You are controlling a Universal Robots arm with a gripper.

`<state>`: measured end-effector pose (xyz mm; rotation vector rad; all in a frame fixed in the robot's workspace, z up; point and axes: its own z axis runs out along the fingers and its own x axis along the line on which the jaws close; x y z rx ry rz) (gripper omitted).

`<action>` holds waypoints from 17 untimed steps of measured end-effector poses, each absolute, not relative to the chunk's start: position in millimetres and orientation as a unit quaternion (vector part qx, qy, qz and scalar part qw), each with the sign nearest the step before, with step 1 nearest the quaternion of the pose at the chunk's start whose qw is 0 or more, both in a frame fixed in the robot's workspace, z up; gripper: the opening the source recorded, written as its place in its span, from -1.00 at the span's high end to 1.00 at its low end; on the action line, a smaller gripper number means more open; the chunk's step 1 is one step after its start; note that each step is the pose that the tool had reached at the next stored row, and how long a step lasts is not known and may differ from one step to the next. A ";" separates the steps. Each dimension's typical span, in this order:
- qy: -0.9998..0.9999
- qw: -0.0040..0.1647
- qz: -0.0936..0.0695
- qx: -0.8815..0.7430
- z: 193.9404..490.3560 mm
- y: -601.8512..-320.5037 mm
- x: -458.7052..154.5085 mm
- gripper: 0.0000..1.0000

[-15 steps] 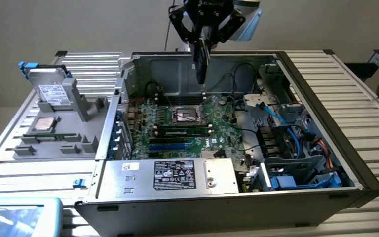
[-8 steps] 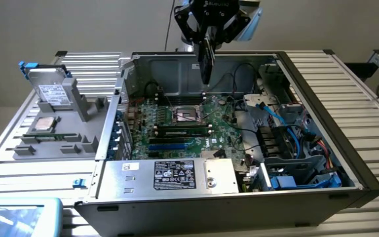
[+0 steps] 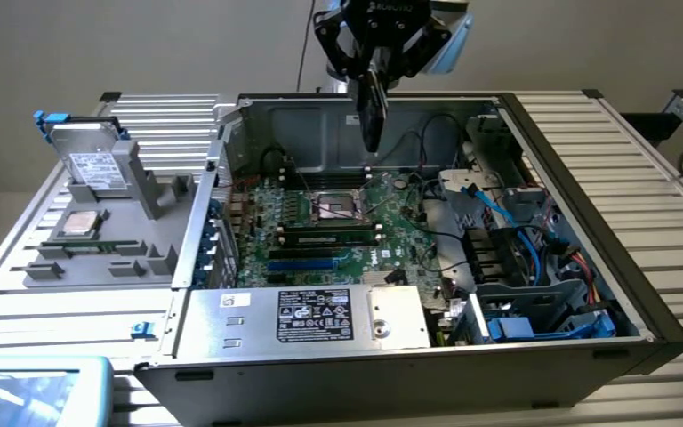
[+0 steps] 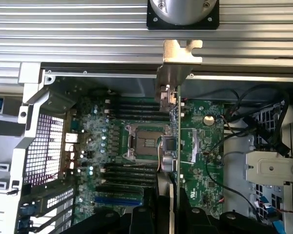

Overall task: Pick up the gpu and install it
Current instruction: 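Insert the gpu into the slot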

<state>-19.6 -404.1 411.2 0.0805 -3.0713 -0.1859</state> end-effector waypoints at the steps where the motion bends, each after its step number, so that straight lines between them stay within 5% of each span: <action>1: -0.997 0.032 -0.060 0.036 411.2 -404.1 -19.6 0.42; 17: -0.981 0.041 -0.057 0.180 410.5 -404.0 -19.6 0.42</action>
